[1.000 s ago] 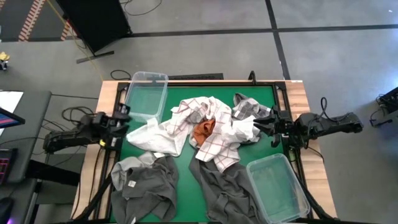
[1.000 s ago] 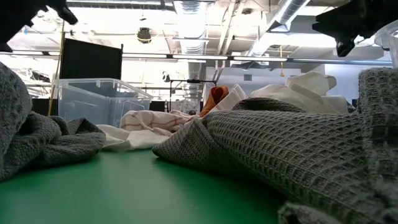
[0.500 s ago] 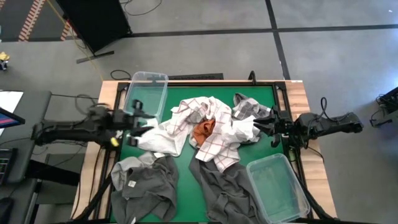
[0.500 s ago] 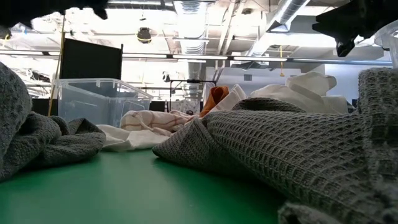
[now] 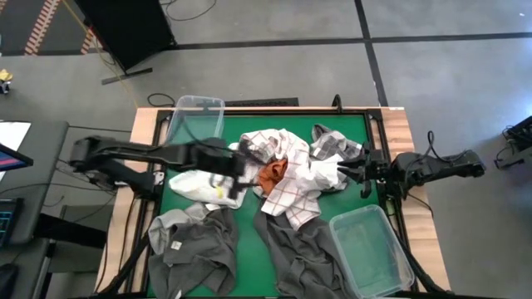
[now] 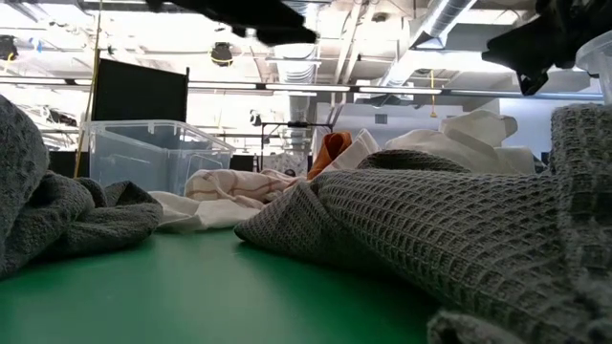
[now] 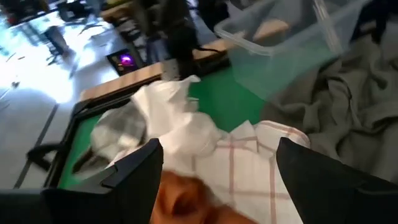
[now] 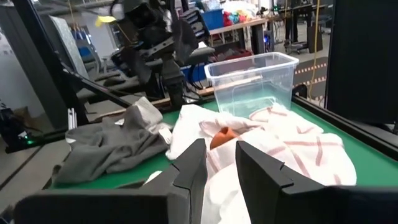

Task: Sort towels by color in basket
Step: Put the right white towel into the top transparent bin

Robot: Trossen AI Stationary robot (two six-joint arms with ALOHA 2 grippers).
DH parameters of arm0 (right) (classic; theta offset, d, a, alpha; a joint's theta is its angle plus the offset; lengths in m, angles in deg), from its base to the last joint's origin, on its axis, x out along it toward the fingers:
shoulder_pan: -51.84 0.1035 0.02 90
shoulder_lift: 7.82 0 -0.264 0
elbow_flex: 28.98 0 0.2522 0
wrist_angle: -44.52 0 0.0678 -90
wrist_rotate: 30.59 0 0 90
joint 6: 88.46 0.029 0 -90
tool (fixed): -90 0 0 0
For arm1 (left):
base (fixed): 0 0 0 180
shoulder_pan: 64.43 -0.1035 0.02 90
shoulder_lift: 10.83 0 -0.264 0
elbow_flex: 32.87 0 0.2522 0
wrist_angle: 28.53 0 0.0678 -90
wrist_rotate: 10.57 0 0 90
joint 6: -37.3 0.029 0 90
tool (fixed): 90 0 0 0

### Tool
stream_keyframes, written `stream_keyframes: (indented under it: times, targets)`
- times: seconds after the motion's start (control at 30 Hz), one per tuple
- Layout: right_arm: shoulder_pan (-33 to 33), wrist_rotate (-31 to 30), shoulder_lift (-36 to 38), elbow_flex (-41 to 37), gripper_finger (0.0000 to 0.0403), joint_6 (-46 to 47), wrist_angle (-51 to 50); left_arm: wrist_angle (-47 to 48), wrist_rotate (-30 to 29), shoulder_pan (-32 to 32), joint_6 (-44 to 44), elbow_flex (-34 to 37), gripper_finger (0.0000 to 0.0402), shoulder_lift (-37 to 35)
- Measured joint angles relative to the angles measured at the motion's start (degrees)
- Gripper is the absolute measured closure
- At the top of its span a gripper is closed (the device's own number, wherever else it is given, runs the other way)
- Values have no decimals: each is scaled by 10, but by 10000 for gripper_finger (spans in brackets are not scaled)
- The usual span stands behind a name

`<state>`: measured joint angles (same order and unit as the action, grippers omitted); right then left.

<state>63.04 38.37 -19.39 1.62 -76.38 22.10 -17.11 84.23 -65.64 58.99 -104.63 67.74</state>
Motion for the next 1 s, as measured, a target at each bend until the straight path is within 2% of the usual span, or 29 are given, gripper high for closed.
stream_keyframes:
  times: [0.13, 0.43, 0.73, 0.93, 1.0]
  targets:
    - [0, 0, 0, 0, 285, 0, -9, 0, -12, 11, 40, -73, 101, 93]
    - [0, 0, 0, 0, 285, 0, -25, 15, -16, 12, 62, -216, 101, 276]
    - [0, 0, -1, 0, 285, 0, -33, 18, -22, 8, 85, -328, 101, 417]
    - [0, 0, -1, 0, 285, 1, -36, 28, -96, -5, 63, -409, 102, 495]
    - [0, 0, -1, 0, 285, 15, -39, 35, -102, -8, 60, -429, 105, 509]
